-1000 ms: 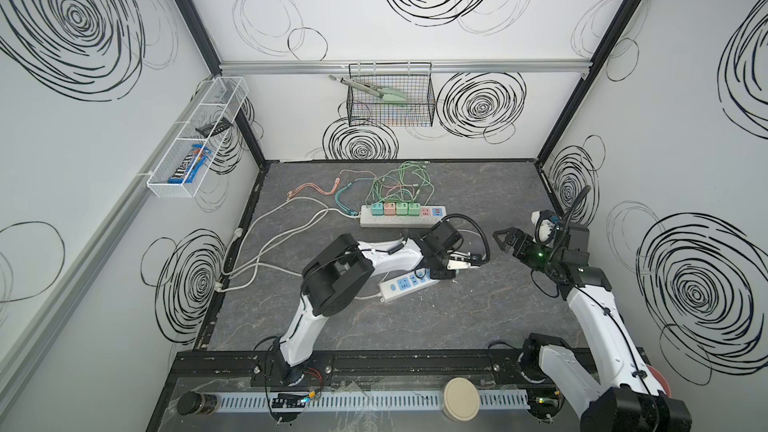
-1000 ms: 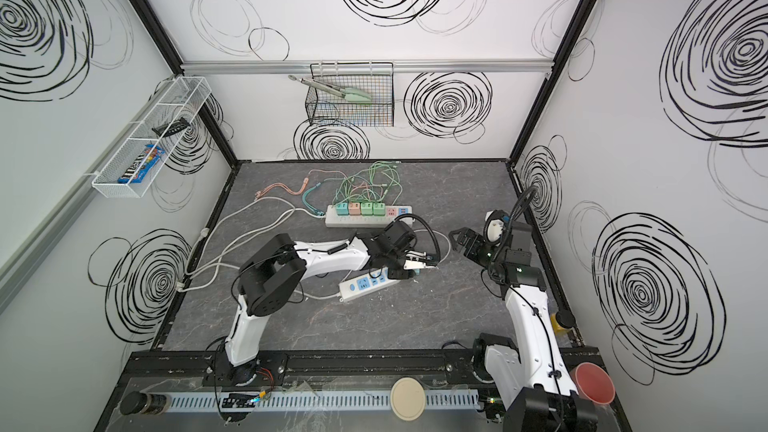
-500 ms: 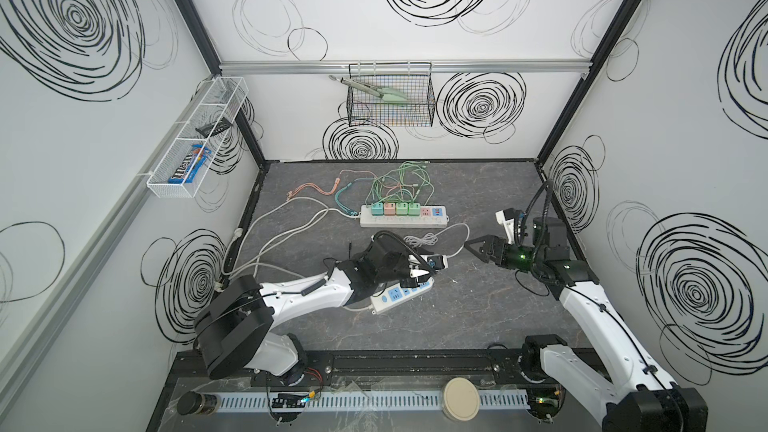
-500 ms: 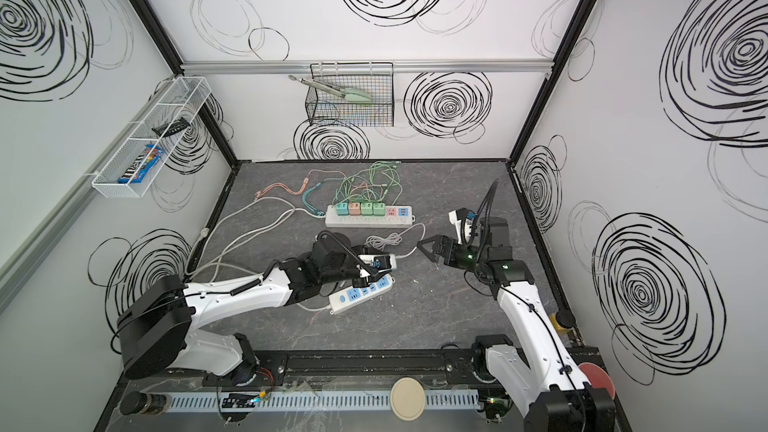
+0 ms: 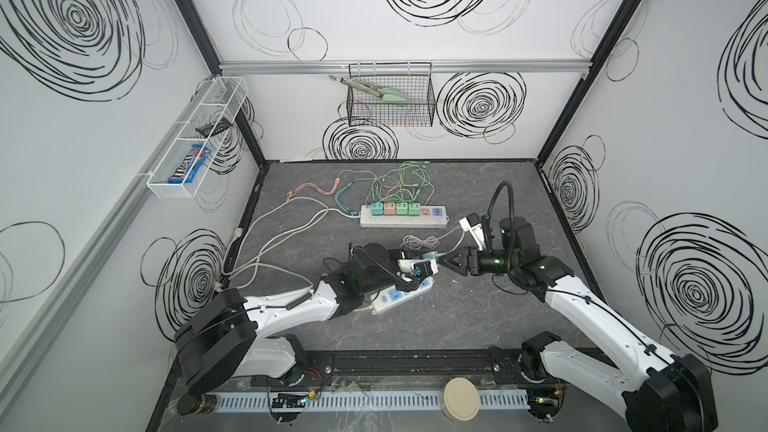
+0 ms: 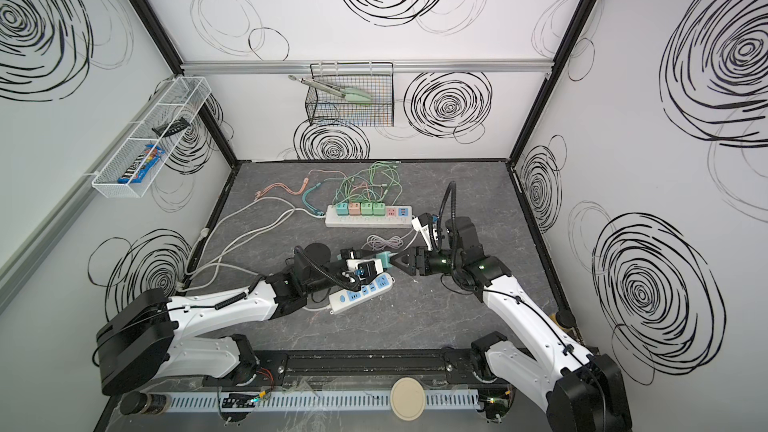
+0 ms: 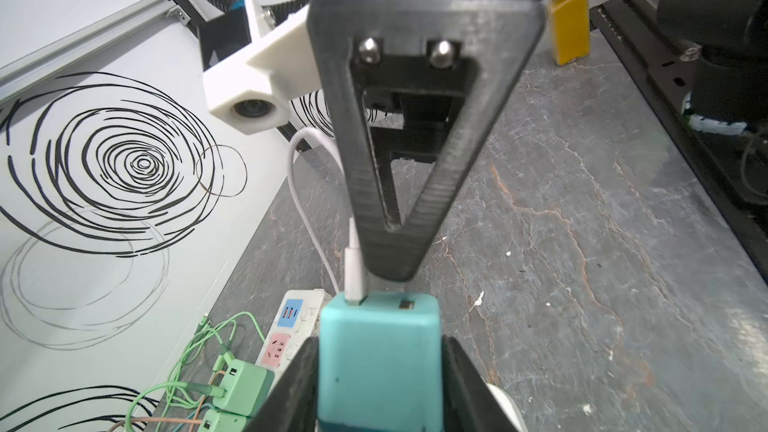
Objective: Insert the plug
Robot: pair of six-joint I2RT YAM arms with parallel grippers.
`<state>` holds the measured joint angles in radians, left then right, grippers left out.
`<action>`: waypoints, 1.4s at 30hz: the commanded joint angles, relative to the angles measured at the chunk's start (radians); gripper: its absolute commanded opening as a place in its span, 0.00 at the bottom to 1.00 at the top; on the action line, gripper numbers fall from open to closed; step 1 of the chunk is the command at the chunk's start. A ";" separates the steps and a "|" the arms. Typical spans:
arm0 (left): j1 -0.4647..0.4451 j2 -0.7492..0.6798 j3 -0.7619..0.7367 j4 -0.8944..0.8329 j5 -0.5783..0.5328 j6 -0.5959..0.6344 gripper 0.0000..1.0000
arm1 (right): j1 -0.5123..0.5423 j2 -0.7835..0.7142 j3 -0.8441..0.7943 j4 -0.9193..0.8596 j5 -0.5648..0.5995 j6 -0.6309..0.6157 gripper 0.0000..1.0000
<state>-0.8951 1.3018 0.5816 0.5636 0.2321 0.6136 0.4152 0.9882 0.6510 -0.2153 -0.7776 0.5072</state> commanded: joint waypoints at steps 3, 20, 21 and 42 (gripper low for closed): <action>-0.035 0.008 0.031 0.050 -0.030 0.039 0.00 | 0.040 0.016 -0.004 0.101 -0.014 0.026 0.58; -0.069 0.004 0.036 0.085 -0.207 -0.137 0.74 | 0.114 0.077 0.061 0.004 0.138 -0.127 0.00; -0.071 -0.006 0.029 0.082 -0.249 -0.178 0.88 | 0.113 0.079 0.067 0.007 0.165 -0.149 0.00; -0.018 -0.237 -0.107 -0.640 -0.687 -1.085 0.96 | 0.251 0.167 0.096 -0.106 0.300 -1.440 0.00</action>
<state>-0.9348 1.0962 0.4942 -0.0395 -0.4603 -0.3637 0.6361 1.1755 0.7635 -0.2245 -0.5301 -0.6304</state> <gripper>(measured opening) 0.961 0.273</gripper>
